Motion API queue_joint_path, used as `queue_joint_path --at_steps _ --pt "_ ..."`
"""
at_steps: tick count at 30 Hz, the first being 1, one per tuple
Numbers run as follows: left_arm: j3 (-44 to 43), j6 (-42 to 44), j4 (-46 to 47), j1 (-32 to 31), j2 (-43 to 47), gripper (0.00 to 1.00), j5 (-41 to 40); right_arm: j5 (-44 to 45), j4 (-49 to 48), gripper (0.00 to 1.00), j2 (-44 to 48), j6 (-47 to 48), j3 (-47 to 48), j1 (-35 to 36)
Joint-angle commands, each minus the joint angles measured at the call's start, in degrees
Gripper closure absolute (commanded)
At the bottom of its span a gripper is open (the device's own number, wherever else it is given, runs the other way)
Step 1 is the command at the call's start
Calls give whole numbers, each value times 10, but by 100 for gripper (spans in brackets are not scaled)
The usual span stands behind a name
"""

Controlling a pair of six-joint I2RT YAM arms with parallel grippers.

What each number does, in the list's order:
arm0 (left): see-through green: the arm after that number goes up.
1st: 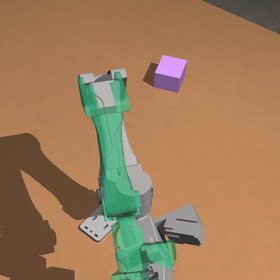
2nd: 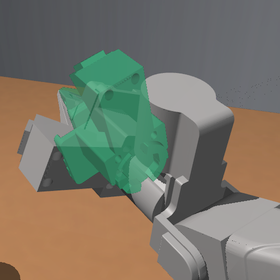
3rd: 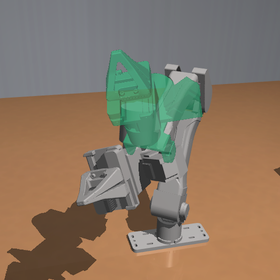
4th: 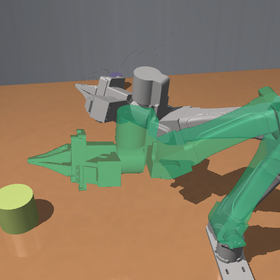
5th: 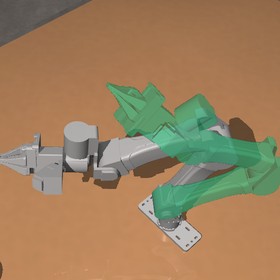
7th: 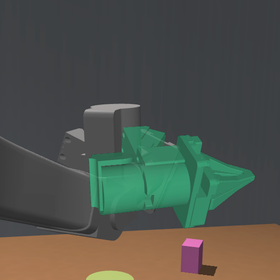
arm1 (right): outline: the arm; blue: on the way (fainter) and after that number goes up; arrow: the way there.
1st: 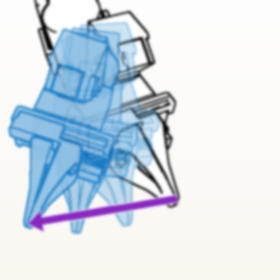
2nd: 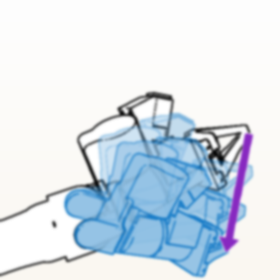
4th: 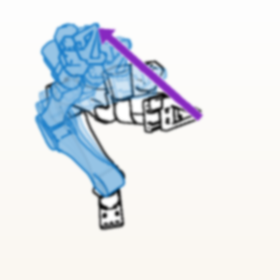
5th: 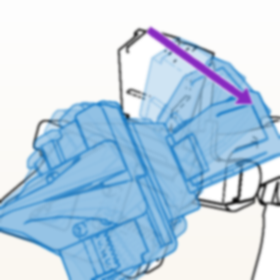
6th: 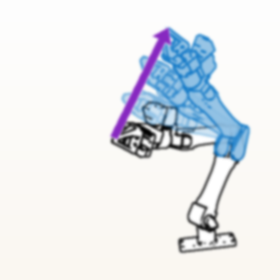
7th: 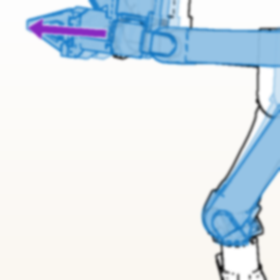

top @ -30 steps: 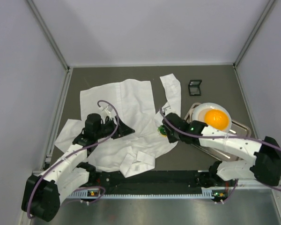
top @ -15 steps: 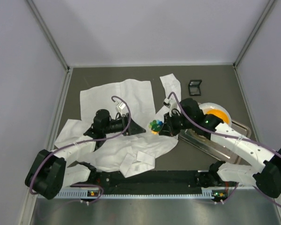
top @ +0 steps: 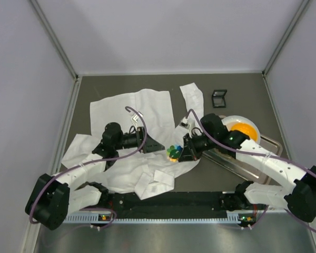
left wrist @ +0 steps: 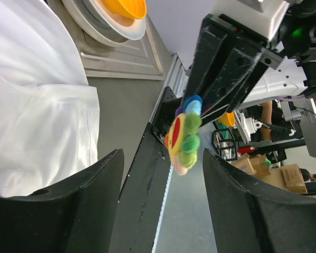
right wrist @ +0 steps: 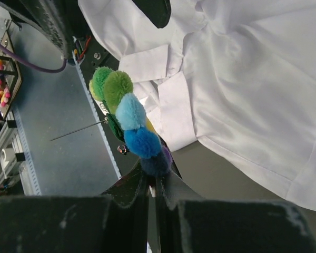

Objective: Remove the brooch from the garment

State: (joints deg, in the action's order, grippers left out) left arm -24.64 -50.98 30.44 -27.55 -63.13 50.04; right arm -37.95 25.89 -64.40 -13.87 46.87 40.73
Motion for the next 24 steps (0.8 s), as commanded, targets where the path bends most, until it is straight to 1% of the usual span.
queue_joint_path --at_steps 1,2,6,9,14,15,18,19,22,24 --pt "-29 7 0 -4 12 34 40 -23 3 100 -20 19 27 6" --pt "-30 7 0 -6 5 33 57 -22 5 100 -24 20 32 11" --pt "-46 19 -16 -26 -19 34 80 -21 10 100 -45 24 43 19" --pt "-56 36 -48 -41 -30 38 74 -20 11 100 -49 26 46 22" --pt "-60 47 -55 -57 -44 42 81 -22 14 100 -55 30 51 22" --pt "-64 47 -56 -59 -48 44 81 -23 15 100 -56 31 52 22" --pt "-71 48 -55 -67 -60 47 76 -25 18 100 -58 34 52 22" --pt "-73 48 -56 -68 -65 50 76 -25 19 100 -58 35 53 22" --pt "-81 50 -56 -70 -79 57 71 -28 21 100 -59 37 54 22" --pt "-85 50 -56 -72 -90 58 69 -30 21 100 -60 38 54 23"
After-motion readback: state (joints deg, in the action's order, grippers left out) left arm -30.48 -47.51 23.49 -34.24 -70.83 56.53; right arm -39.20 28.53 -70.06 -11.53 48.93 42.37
